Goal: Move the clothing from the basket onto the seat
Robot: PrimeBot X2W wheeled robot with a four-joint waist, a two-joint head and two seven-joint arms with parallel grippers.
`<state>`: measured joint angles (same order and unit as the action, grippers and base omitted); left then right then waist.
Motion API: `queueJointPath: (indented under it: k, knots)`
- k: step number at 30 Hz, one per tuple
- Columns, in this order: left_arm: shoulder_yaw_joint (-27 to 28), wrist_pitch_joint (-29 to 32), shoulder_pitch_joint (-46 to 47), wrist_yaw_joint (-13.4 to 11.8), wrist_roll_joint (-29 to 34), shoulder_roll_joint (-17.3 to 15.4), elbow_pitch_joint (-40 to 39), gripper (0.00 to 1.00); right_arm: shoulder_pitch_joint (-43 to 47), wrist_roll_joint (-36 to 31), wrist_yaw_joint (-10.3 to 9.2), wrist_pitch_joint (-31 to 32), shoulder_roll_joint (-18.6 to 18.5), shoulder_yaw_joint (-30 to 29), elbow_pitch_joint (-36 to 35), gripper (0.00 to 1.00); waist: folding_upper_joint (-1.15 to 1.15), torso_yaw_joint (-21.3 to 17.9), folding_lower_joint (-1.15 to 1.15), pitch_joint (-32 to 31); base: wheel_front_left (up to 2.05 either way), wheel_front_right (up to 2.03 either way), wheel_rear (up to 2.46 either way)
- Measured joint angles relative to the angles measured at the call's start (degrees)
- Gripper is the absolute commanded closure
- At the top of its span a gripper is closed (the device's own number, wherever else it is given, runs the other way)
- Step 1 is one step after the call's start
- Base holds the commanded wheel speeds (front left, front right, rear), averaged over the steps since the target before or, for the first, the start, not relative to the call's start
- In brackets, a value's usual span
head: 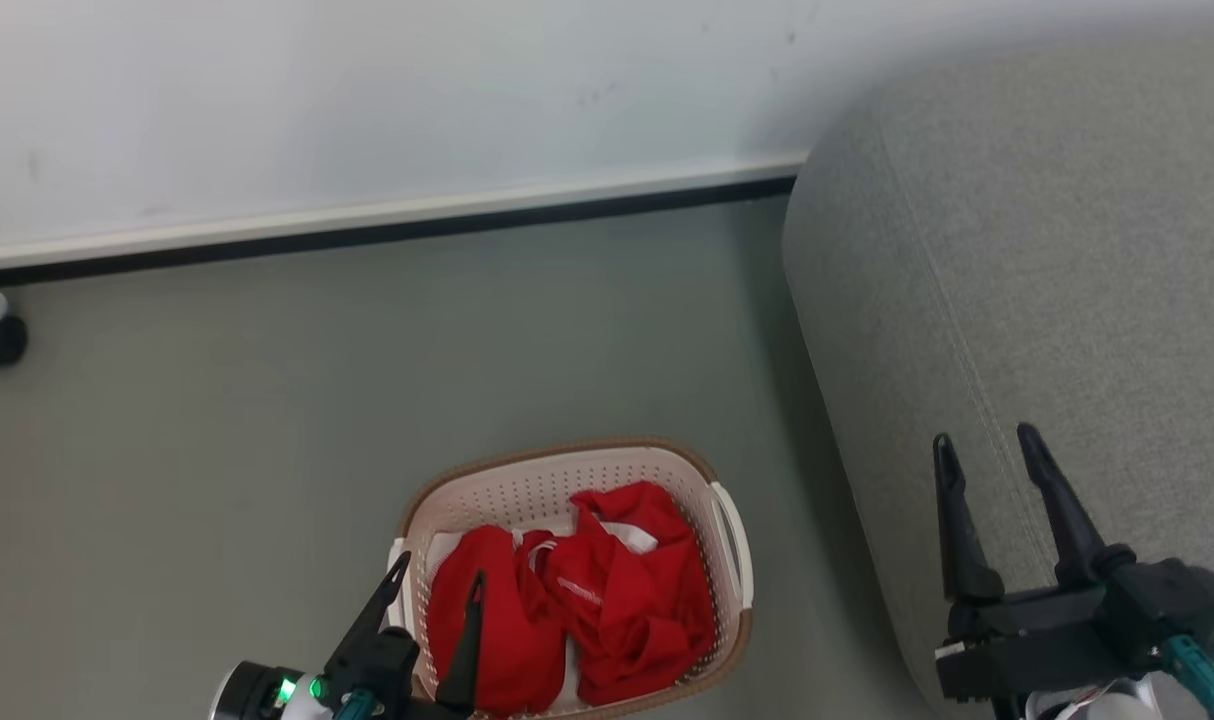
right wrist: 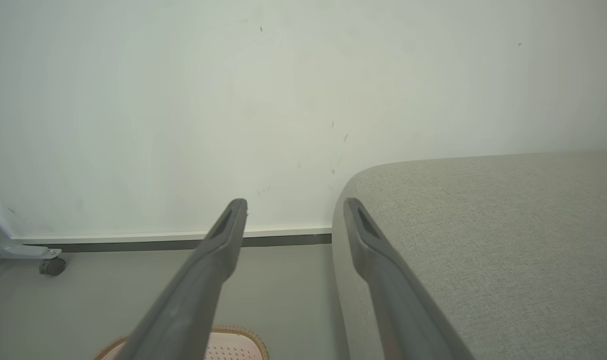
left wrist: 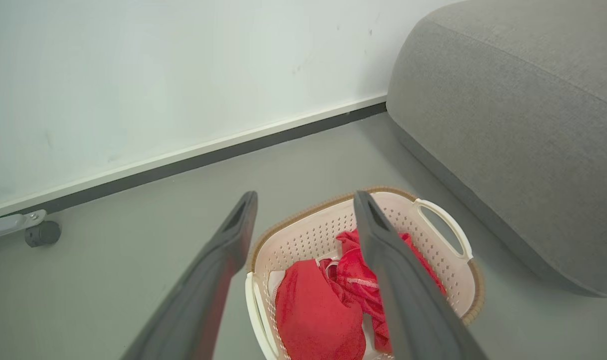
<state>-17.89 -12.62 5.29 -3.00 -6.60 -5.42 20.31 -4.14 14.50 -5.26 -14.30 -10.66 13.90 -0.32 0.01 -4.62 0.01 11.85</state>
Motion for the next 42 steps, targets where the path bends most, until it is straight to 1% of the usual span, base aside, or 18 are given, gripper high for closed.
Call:
queueJointPath:
  k: [6,12,17,18,29,30,37,42]
  knots:
    - [-1.5,1.7,3.6,0.3,0.8,0.4,4.9,0.00,-2.7,-0.4,-0.01,-0.4,-0.5,-0.8,-1.8,0.00,0.00,-1.6,0.00,4.4,0.00,0.00,0.00]
    - [-3.3,3.0,7.0,0.6,2.3,0.8,9.0,0.00,-5.4,-0.4,0.42,-0.4,-0.6,-1.0,-3.2,0.00,0.01,-3.1,0.01,8.8,0.00,0.00,0.00]
    - [-4.8,4.3,10.4,1.5,3.7,1.1,12.0,0.00,-8.0,-0.6,0.83,-0.4,-0.5,-1.0,-4.1,0.00,0.01,-4.4,0.01,12.6,0.00,0.00,0.00]
    - [-4.8,4.3,10.4,1.5,3.7,1.1,12.0,0.00,-8.0,-0.6,0.83,-0.4,-0.5,-1.0,-4.1,0.00,0.01,-4.4,0.01,12.6,0.00,0.00,0.00]
    - [-5.2,6.5,17.2,1.5,4.8,1.3,17.5,0.00,-12.9,-0.9,1.75,-0.4,-0.1,-1.4,-6.4,0.00,0.01,-6.4,0.01,21.0,0.00,0.00,0.00]
    - [-5.2,6.8,18.6,1.4,4.8,1.4,18.3,0.00,-13.6,-1.0,1.81,-0.4,-0.1,-1.7,-6.8,0.00,0.01,-6.6,0.00,22.6,0.00,0.00,0.00]
    - [-4.7,8.0,23.3,0.4,5.7,1.4,21.0,0.00,-16.8,-1.2,2.24,-0.4,0.0,-2.4,-7.8,0.00,0.01,-7.1,0.00,27.9,0.00,0.00,0.00]
    - [-4.1,8.5,25.3,-0.7,6.4,1.4,23.5,0.00,-19.1,-1.2,2.52,-0.4,0.6,-2.5,-7.4,0.00,0.01,-7.1,0.00,31.3,0.00,0.00,0.00]
